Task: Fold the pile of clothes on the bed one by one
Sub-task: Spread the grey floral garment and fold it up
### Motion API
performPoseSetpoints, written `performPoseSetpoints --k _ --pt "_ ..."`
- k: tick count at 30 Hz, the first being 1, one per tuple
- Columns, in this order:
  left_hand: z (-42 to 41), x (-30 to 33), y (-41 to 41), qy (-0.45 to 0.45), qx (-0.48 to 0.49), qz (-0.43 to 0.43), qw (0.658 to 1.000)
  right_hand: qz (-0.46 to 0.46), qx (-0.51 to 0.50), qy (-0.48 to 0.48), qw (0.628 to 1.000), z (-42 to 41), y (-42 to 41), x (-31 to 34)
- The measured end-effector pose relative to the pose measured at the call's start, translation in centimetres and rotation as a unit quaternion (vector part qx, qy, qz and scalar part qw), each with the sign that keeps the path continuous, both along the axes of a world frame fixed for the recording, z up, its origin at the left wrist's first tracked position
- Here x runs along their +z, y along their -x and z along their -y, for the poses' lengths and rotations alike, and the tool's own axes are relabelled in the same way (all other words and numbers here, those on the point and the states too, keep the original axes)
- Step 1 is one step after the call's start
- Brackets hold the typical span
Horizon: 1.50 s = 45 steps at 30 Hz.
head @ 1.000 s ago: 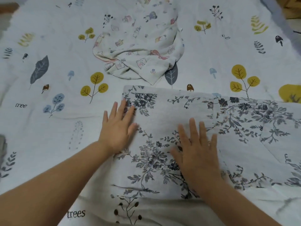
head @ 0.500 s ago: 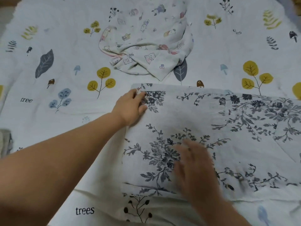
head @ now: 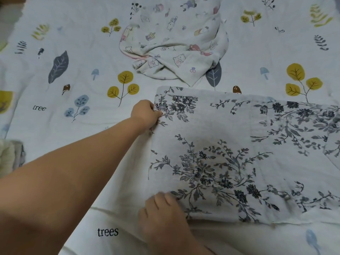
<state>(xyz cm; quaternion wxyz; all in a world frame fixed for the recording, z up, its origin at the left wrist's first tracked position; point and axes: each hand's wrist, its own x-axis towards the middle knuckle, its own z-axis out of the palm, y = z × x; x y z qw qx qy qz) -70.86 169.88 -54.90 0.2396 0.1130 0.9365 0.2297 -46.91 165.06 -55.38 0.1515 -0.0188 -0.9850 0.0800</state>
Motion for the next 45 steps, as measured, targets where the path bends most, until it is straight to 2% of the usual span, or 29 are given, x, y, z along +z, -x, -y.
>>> performPoseSetpoints --k 7,9,11,13,15,17,19,21,23,25,28,30,31,36,41,43,45 --pt "-0.5 -1.0 -0.7 0.010 0.019 -0.040 0.999 0.005 0.100 -0.023 0.995 -1.7 -2.8 -0.9" --pt "-0.9 -0.7 -1.7 0.021 -0.015 -0.089 0.996 -0.029 0.103 0.041 0.993 -2.1 -2.0 -0.5" --pt "-0.9 -0.4 -3.0 0.018 -0.098 -0.189 0.977 -0.056 -0.001 0.111 0.992 -3.5 -0.9 0.0" --pt "-0.5 -0.8 -3.9 0.022 -0.223 -0.252 0.942 0.049 -0.159 0.093 0.982 -5.6 -0.4 -0.6" --pt "0.0 -2.3 -3.9 0.089 -0.320 -0.223 0.916 0.160 -0.239 0.077 0.955 -6.8 -0.7 -1.5" --pt "0.5 -3.8 -3.2 0.156 -0.345 -0.162 0.911 0.225 -0.246 0.091 0.938 -6.7 -1.7 -2.8" --pt "0.3 -4.4 -2.8 0.189 -0.351 -0.125 0.909 0.251 -0.224 0.093 0.937 -6.3 -2.6 -3.5" --pt "-0.3 -3.9 -2.9 0.210 -0.357 -0.129 0.901 0.242 -0.200 0.096 0.945 -6.7 -2.9 -3.0" --pt "-0.9 -3.0 -3.7 0.206 -0.348 -0.169 0.899 0.193 -0.213 0.103 0.952 -8.5 -2.9 -1.9" --pt "-1.6 -2.0 -5.2 0.159 -0.338 -0.202 0.905 0.168 -0.276 0.094 0.942 -11.6 -2.9 -0.7" --pt "-2.7 -1.5 -8.4 0.109 -0.359 -0.198 0.906 0.247 -0.363 0.069 0.896 -16.5 -3.6 0.4" --pt "-3.8 -2.3 -10.2 0.109 -0.372 -0.174 0.905 0.317 -0.394 0.087 0.858 -18.0 -4.5 -0.3" --pt "-4.2 -2.9 -10.8 0.118 -0.376 -0.163 0.905 0.328 -0.399 0.097 0.851 -18.2 -4.7 -0.5" --pt "-5.2 -4.1 -11.3 0.171 -0.389 -0.128 0.896 0.350 -0.389 0.140 0.840 -18.5 -4.5 -0.8" --pt "-5.9 -1.8 -11.4 0.201 -0.404 -0.106 0.886 0.356 -0.385 0.161 0.836 -19.0 -4.1 0.0" --pt "-6.5 -0.1 -11.8 0.202 -0.402 -0.117 0.885 0.318 -0.401 0.199 0.835 -19.2 -4.0 0.7" --pt "-7.0 1.6 -12.5 0.175 -0.402 -0.135 0.889 0.238 -0.417 0.238 0.844 -19.5 -3.9 2.0"
